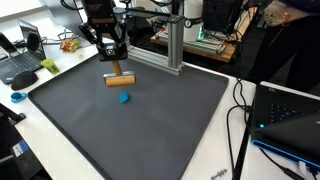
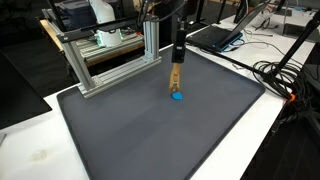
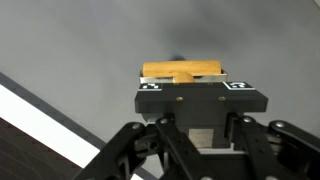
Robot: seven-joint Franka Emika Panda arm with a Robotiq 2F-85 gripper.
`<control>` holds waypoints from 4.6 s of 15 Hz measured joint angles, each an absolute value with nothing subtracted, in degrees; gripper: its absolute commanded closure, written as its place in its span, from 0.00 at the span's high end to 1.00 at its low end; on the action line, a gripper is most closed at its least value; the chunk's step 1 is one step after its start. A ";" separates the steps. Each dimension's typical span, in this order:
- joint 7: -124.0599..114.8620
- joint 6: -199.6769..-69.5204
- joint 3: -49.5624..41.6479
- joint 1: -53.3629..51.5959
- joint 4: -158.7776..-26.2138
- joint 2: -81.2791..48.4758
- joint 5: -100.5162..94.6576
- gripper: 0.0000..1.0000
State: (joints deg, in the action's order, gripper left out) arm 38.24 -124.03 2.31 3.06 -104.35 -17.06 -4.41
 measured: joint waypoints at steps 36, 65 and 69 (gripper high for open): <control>46.81 -128.21 3.04 3.70 -101.30 -25.23 -5.67 0.22; 43.11 -125.35 4.09 0.19 -99.65 -24.60 -10.00 0.22; 41.54 -125.49 4.24 0.15 -98.73 -24.91 -10.01 0.22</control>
